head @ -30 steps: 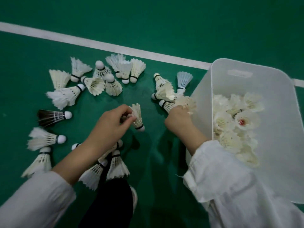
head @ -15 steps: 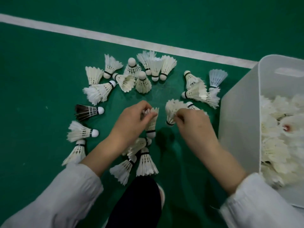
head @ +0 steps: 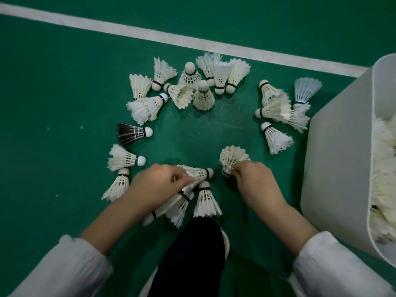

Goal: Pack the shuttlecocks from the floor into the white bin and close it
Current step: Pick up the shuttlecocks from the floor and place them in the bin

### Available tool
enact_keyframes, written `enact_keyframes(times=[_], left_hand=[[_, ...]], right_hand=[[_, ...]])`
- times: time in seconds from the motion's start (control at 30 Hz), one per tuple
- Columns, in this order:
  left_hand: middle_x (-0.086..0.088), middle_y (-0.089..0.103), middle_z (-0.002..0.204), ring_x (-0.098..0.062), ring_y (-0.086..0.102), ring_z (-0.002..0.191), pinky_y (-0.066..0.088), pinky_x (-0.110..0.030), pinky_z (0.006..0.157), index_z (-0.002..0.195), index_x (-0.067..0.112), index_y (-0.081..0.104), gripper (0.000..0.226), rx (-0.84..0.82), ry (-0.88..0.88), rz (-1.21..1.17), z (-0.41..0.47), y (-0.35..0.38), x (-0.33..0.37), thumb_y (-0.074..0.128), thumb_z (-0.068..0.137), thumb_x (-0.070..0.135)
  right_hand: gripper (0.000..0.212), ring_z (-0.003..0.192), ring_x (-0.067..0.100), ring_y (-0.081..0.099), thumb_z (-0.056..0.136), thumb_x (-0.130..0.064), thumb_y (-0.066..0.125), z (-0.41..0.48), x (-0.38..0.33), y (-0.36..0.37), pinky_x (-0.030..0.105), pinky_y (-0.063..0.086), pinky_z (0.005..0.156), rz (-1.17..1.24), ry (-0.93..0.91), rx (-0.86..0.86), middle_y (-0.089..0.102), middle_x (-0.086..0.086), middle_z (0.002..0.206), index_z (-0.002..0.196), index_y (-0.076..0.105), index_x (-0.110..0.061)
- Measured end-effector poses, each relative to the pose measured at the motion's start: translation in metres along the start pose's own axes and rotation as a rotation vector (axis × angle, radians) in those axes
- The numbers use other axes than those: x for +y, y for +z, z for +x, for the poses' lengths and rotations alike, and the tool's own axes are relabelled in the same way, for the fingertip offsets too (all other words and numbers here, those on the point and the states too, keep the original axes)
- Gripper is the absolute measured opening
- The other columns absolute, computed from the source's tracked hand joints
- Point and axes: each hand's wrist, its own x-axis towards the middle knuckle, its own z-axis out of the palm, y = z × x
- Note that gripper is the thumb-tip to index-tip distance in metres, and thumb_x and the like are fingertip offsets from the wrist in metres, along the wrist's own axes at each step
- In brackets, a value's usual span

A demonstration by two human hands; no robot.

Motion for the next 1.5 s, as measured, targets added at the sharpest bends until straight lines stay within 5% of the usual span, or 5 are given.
enact_keyframes(times=[0.17,0.43,0.83,0.97,1.5], left_hand=[[-0.003,0.067,0.098,-0.022,0.061,0.087,0.045,-0.030,0.066,0.112,0.026,0.054,0.045,0.069,-0.126,0.020,-0.001,0.038,0.014,0.037,0.088,0.060],[-0.001,0.068,0.082,-0.024,0.061,0.073,0.043,-0.031,0.057,0.103,0.025,0.053,0.025,0.315,0.014,-0.070,0.000,0.014,0.035,0.035,0.096,0.041],[0.019,0.054,0.103,0.020,0.043,0.060,0.032,-0.021,0.057,0.098,0.033,0.060,0.020,0.353,0.521,-0.307,-0.002,-0.056,0.158,0.046,0.088,0.041],[0.021,0.052,0.097,0.021,0.043,0.063,0.028,-0.019,0.052,0.094,0.035,0.057,0.014,0.364,0.639,-0.223,-0.014,-0.054,0.192,0.045,0.091,0.043],[0.052,0.041,0.068,0.007,0.043,0.052,0.024,-0.022,0.047,0.091,0.032,0.056,0.013,0.262,0.686,-0.052,-0.034,-0.030,0.251,0.052,0.082,0.041]], right_hand=[[0.016,0.068,0.030,0.047,0.087,0.000,0.046,0.004,-0.006,0.000,0.031,0.031,0.059,-0.043,-0.034,-0.002,0.063,0.014,0.083,0.077,0.058,-0.005],[0.021,0.072,0.028,0.051,0.090,-0.019,0.052,-0.004,-0.008,-0.052,0.030,0.033,0.062,0.164,-0.035,0.088,0.057,0.008,0.075,0.080,0.064,-0.005],[0.028,0.070,0.011,0.067,0.062,-0.059,0.062,-0.091,0.085,-0.221,0.030,0.055,0.070,0.420,0.141,0.278,0.070,-0.010,0.080,0.077,0.069,-0.037],[0.006,0.061,-0.003,0.062,0.077,-0.025,0.069,-0.144,0.137,-0.217,0.005,0.047,0.061,0.537,0.267,0.481,0.070,-0.016,0.073,0.072,0.066,-0.024],[0.023,0.104,0.017,0.061,0.091,-0.013,0.053,-0.116,0.174,-0.121,0.022,0.043,0.090,0.186,0.181,-0.039,0.069,0.000,0.110,0.108,0.069,-0.016]])
